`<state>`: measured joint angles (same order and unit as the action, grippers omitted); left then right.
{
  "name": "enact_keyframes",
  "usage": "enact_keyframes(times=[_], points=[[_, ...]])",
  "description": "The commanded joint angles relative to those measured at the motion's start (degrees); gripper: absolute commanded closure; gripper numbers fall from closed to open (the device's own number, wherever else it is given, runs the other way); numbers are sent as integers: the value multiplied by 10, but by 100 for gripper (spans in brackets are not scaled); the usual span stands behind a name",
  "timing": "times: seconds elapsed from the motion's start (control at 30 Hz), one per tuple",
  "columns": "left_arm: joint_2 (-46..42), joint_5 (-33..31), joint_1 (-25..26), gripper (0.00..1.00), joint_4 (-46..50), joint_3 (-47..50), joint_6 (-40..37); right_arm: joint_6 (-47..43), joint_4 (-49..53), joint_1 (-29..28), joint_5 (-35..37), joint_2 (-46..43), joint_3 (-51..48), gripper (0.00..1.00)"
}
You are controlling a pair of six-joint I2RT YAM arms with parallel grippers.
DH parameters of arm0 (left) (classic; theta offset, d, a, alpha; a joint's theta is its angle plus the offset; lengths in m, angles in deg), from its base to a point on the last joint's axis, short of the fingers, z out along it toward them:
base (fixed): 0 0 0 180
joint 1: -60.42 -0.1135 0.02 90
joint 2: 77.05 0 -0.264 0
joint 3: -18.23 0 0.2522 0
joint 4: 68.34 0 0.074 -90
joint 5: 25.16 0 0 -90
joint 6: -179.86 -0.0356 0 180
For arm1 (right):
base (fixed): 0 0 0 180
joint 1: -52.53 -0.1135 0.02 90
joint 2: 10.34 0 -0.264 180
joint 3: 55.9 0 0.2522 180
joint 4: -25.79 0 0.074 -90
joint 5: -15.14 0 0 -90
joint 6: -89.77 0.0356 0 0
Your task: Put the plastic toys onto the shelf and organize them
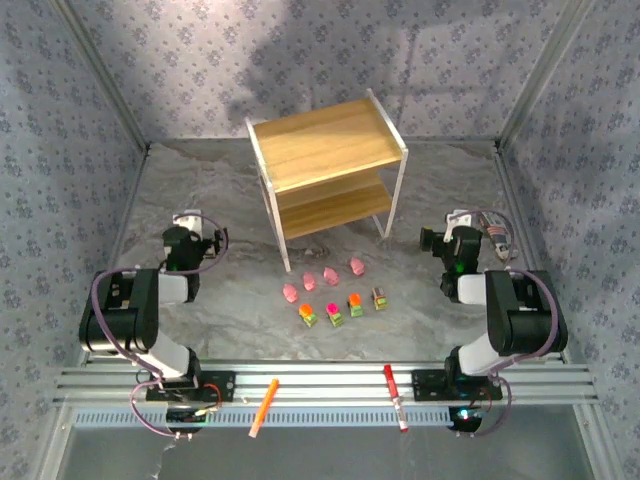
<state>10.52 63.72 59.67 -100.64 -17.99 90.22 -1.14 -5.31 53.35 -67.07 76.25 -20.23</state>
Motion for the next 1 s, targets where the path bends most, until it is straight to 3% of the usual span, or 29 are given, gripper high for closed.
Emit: enact_keyframes(times=[0.0,0.97], points=[[3,-5,-3,0,-1,-15,9,6,-14,-3,11,3,4,0],[3,7,-9,0,-1,-15,13,8,-12,2,1,3,4,0]])
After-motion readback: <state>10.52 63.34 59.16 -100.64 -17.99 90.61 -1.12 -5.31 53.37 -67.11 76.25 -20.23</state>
